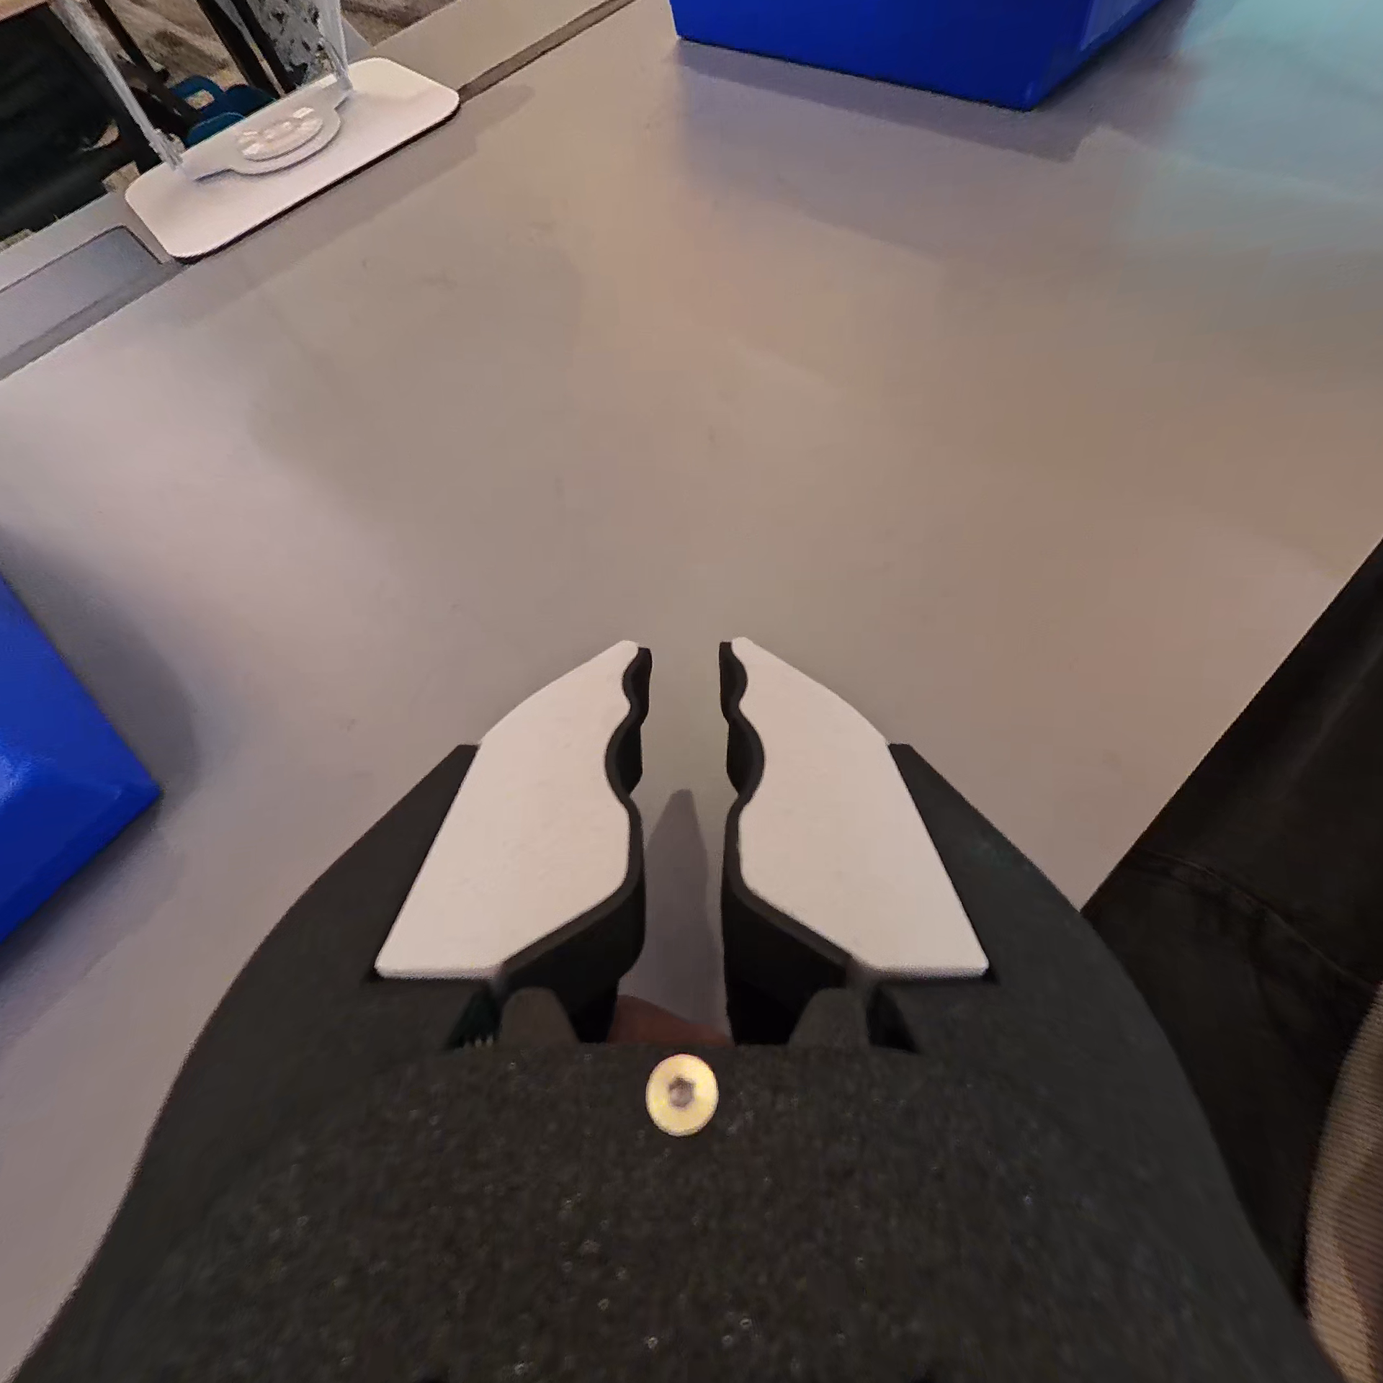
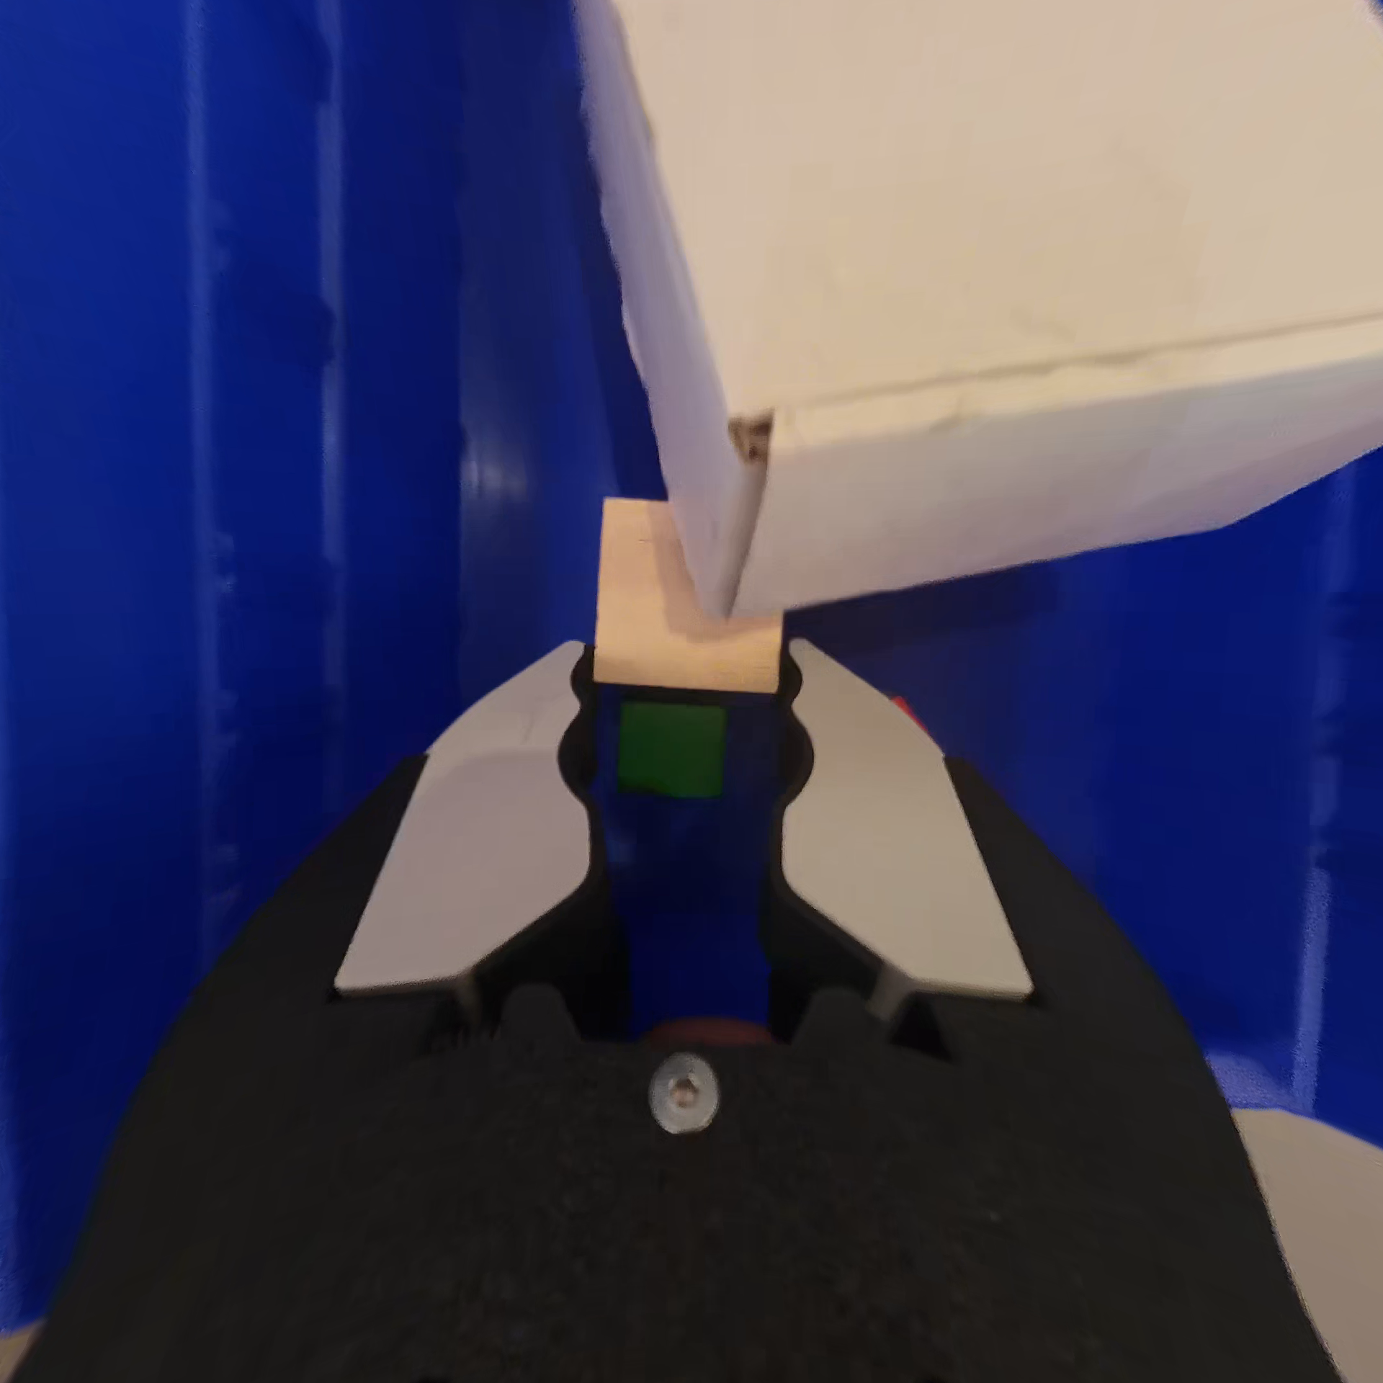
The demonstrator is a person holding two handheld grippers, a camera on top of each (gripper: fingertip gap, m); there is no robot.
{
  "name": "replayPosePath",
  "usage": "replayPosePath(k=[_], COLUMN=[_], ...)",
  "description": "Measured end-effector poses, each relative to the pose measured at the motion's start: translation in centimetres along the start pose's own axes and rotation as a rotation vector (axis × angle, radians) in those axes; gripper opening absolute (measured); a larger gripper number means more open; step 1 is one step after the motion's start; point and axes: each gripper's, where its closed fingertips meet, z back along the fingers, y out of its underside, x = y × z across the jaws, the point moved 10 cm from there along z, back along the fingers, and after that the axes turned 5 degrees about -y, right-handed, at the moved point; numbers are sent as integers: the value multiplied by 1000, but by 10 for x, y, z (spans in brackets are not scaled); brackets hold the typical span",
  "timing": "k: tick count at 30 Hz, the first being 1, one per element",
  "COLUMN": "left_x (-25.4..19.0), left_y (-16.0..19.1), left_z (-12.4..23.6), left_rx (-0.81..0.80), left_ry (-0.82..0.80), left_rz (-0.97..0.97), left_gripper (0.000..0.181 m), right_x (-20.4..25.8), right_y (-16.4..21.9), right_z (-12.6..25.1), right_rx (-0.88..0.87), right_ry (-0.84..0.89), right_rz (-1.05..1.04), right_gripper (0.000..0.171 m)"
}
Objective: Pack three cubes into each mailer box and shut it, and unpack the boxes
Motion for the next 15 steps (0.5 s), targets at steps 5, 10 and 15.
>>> replayPosePath(k=[5, 10, 15], left_x=[6, 7, 5], left_y=[3, 1, 1], left_z=[8, 13, 15], left_rx=[-4, -13, -18], left_ry=[-27, -41, -48], left_rz=[18, 26, 14], left_gripper=[17, 17, 17], right_x=[4, -2, -11], right_y=[10, 9, 13], right_z=[9, 21, 39], right_rx=[85, 155, 169], right_ry=[-49, -98, -65], right_rz=[26, 11, 27], right_gripper=[46, 46, 45])
